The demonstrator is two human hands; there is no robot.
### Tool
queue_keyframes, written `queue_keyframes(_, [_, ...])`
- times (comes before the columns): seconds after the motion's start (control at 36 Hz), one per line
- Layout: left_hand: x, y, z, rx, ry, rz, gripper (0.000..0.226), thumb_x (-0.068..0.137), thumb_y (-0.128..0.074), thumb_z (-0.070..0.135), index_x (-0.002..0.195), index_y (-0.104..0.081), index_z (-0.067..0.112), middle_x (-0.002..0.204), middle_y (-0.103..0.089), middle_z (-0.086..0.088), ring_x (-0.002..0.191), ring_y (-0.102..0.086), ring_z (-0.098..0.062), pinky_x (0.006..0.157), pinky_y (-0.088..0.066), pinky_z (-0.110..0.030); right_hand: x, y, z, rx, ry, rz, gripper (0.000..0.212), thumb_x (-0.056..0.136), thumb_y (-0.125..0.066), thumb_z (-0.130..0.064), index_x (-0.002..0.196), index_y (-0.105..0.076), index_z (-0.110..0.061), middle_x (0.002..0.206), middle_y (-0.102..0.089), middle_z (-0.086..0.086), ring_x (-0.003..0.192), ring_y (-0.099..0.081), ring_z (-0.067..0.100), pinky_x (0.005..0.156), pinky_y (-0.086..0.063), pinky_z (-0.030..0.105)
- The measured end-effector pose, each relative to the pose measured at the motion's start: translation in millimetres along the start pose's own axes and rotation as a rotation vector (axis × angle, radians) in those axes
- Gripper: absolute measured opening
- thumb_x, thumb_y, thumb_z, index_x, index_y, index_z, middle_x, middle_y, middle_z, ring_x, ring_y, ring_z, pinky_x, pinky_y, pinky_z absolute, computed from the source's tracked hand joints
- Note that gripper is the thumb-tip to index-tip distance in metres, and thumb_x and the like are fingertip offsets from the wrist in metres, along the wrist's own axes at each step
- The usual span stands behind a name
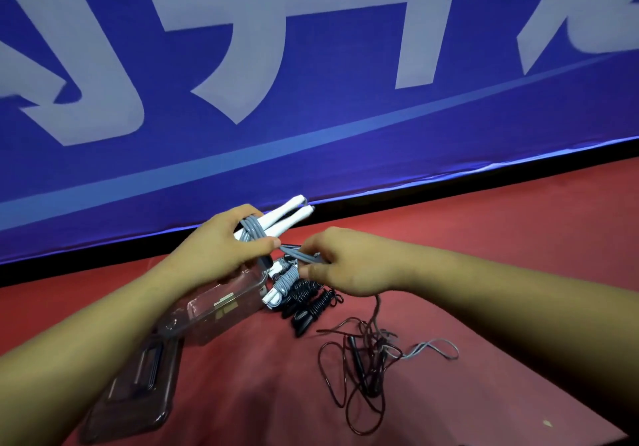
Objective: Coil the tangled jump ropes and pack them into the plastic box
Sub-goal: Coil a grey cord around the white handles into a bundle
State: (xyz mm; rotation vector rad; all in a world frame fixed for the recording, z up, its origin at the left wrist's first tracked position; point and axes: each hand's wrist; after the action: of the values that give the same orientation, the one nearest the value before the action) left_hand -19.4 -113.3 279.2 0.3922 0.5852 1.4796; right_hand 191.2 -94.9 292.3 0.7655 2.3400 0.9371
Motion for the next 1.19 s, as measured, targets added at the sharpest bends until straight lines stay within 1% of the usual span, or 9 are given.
queue_keyframes(0.19, [-2, -2, 2, 0.311, -0.101, -0.188, 0.028, 0.079, -0.081, 0.034, 0.097, -0.060, 0.029, 0.073, -0.064, 0.010, 0.050, -0.047, -0.001, 0.051, -0.040, -0.015, 1, 4, -6, -0.402, 0.128, 0.151, 0.019, 0.097, -0.052, -0.022, 0.082, -0.061, -0.015, 0.071, -0.055, 0.001, 0.069, -0.053, 0.024, 0.062, -0.043, 0.034])
queue_keyframes(0.36, [-2, -8, 5, 0.547, -0.138, -0.318, 0.040, 0.077, -0.081, 0.034, 0.110, -0.060, 0.036, 0.095, -0.069, 0.011, 0.087, -0.065, -0.010, 0.082, -0.053, -0.034, 1, -2, -11, -0.553, 0.189, 0.259, 0.018, 0.095, -0.054, -0.031, 0.100, -0.069, -0.022, 0.094, -0.067, 0.004, 0.086, -0.061, 0.030, 0.063, -0.042, 0.032])
queue_keyframes(0.42, [-7, -12, 8, 0.543, -0.182, -0.363, 0.042, 0.076, -0.078, 0.034, 0.110, -0.057, 0.047, 0.092, -0.068, 0.011, 0.083, -0.065, -0.008, 0.077, -0.053, -0.031, 1, 0, -11, -0.570, 0.204, 0.321, 0.016, 0.093, -0.057, -0.033, 0.100, -0.068, -0.024, 0.094, -0.067, 0.002, 0.087, -0.061, 0.028, 0.063, -0.038, 0.031])
queue_keyframes(0.58, [-23, -28, 17, 0.380, -0.273, -0.345, 0.030, 0.069, -0.083, 0.054, 0.089, -0.061, 0.046, 0.075, -0.063, 0.027, 0.070, -0.057, 0.004, 0.061, -0.040, -0.012, 1, 10, 2, -0.202, 0.110, 0.344, 0.035, 0.072, -0.082, -0.038, 0.079, -0.053, -0.019, 0.066, -0.062, -0.002, 0.065, -0.056, 0.018, 0.056, -0.044, 0.034])
queue_keyframes(0.69, [-26, -38, 17, 0.390, -0.309, -0.222, 0.024, 0.076, -0.079, 0.050, 0.076, -0.055, 0.049, 0.060, -0.053, 0.017, 0.055, -0.046, -0.005, 0.051, -0.031, -0.020, -1, 16, 15, 0.065, 0.071, 0.311, 0.036, 0.069, -0.088, -0.029, 0.070, -0.055, -0.014, 0.057, -0.064, 0.002, 0.050, -0.054, 0.012, 0.049, -0.045, 0.026])
queue_keyframes(0.81, [-24, -40, 12, 0.416, -0.298, -0.258, 0.041, 0.070, -0.071, 0.058, 0.082, -0.056, 0.022, 0.070, -0.057, -0.002, 0.056, -0.043, -0.008, 0.057, -0.037, -0.035, -2, 19, 24, 0.275, 0.058, 0.232, 0.036, 0.068, -0.089, -0.021, 0.075, -0.060, -0.001, 0.056, -0.058, 0.009, 0.045, -0.051, 0.016, 0.045, -0.041, 0.021])
queue_keyframes(1.03, [-31, -45, 22, 0.302, -0.335, -0.352, 0.050, 0.066, -0.067, 0.058, 0.090, -0.061, 0.015, 0.075, -0.062, -0.003, 0.063, -0.052, -0.016, 0.064, -0.046, -0.039, -3, 11, 55, 0.595, 0.035, -0.021, 0.010, 0.083, -0.073, -0.006, 0.078, -0.065, -0.010, 0.061, -0.060, -0.004, 0.051, -0.049, 0.005, 0.050, -0.039, 0.016])
queue_keyframes(1.14, [-31, -46, 27, 0.104, -0.301, -0.221, 0.053, 0.065, -0.075, 0.056, 0.108, -0.056, 0.032, 0.081, -0.067, 0.003, 0.067, -0.058, -0.015, 0.069, -0.051, -0.039, -6, 7, 67, 0.864, 0.014, -0.086, 0.032, 0.087, -0.046, 0.016, 0.081, -0.066, -0.007, 0.060, -0.063, -0.003, 0.049, -0.054, 0.005, 0.047, -0.041, 0.014])
queue_keyframes(1.19, [-29, -46, 29, 0.037, -0.289, -0.184, 0.063, 0.067, -0.076, 0.056, 0.124, -0.051, 0.049, 0.101, -0.070, 0.011, 0.083, -0.067, -0.014, 0.083, -0.055, -0.037, -7, 2, 67, 0.873, 0.036, -0.078, 0.033, 0.082, -0.052, 0.007, 0.078, -0.073, -0.018, 0.066, -0.062, -0.002, 0.057, -0.053, 0.009, 0.057, -0.043, 0.019])
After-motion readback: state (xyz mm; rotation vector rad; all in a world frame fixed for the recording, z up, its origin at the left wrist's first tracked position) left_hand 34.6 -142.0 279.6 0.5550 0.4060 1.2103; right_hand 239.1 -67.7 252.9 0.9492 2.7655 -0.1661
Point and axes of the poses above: each hand's wrist, its own x-axis towards the middle knuckle, its own y-axis out of the back of the hand, z = x × y
